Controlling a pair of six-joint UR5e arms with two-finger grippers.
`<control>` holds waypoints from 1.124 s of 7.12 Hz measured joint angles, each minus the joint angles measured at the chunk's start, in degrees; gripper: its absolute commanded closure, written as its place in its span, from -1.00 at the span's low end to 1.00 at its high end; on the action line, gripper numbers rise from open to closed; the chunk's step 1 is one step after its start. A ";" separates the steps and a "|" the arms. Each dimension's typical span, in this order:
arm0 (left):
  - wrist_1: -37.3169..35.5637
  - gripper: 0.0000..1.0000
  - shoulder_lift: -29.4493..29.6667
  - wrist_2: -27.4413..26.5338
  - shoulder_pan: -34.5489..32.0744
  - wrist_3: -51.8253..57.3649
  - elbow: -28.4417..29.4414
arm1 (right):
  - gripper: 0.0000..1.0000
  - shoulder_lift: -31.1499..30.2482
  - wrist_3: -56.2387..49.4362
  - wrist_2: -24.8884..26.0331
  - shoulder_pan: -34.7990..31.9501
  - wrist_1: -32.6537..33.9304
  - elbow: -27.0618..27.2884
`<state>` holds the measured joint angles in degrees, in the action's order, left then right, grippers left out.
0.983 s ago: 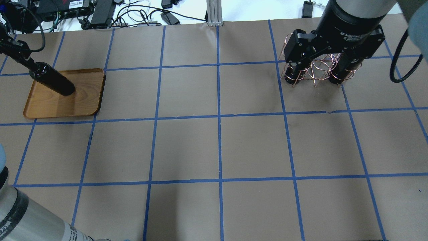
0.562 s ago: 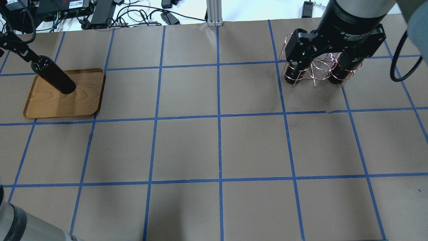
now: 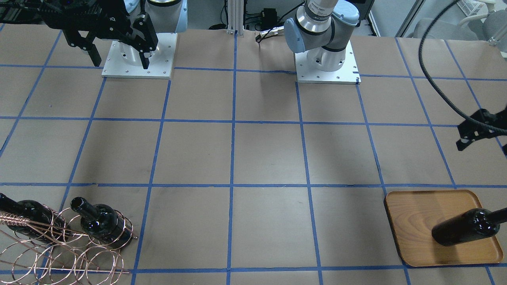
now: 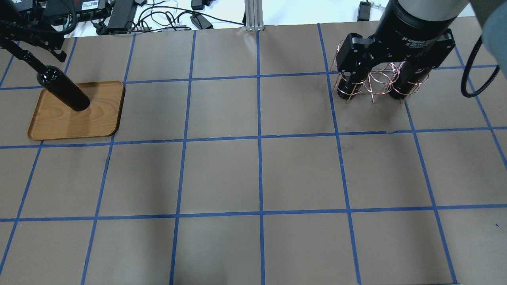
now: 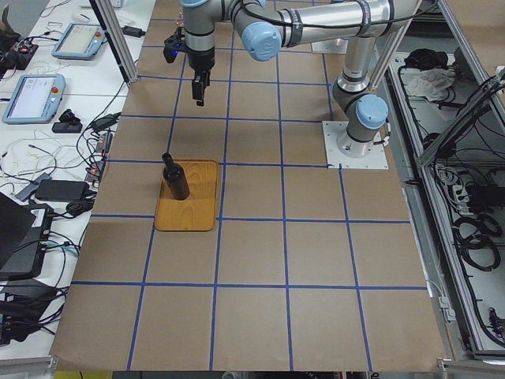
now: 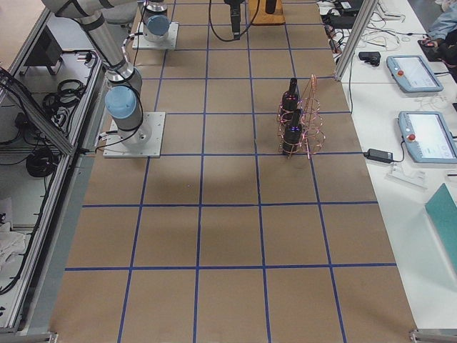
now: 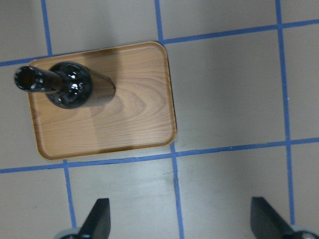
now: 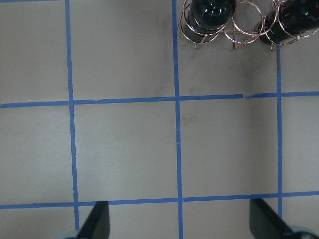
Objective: Take wine from basket and place on tray
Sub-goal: 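Open the left gripper and raise it away from the bottle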
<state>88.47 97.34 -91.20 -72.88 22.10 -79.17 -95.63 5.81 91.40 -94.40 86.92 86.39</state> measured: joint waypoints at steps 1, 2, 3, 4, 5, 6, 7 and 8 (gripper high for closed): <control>-0.15 -1.00 -1.77 0.00 -3.56 -2.68 -1.86 | -1.00 0.00 0.00 0.02 0.00 -0.02 0.00; -0.27 -1.00 -3.08 -0.22 -7.26 -6.01 -2.76 | -1.00 0.00 0.00 0.06 0.00 -0.04 0.03; -0.35 -1.00 -3.84 -0.43 -10.51 -10.68 -3.20 | -1.00 0.00 -0.03 0.08 0.00 -0.04 0.04; -0.34 -1.00 -4.17 -0.49 -12.62 -13.88 -3.58 | -1.00 0.00 -0.04 0.09 0.00 -0.06 0.03; -0.30 -1.00 -4.43 -0.44 -13.73 -15.42 -4.16 | -1.00 0.00 -0.04 0.09 0.00 -0.08 0.03; -0.30 -1.00 -4.74 -0.20 -14.20 -16.19 -4.98 | -1.00 0.00 -0.07 0.11 0.00 -0.08 0.05; -0.31 -1.00 -5.11 -0.06 -14.39 -16.57 -5.89 | -1.00 0.00 -0.07 0.13 0.00 -0.09 0.08; -0.31 -1.00 -5.61 -0.12 -14.45 -16.87 -6.72 | -1.00 0.00 -0.03 0.11 0.00 -0.07 0.08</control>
<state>88.15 91.73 -91.32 -87.32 5.24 -85.88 -95.62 5.77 91.51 -94.39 86.86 86.48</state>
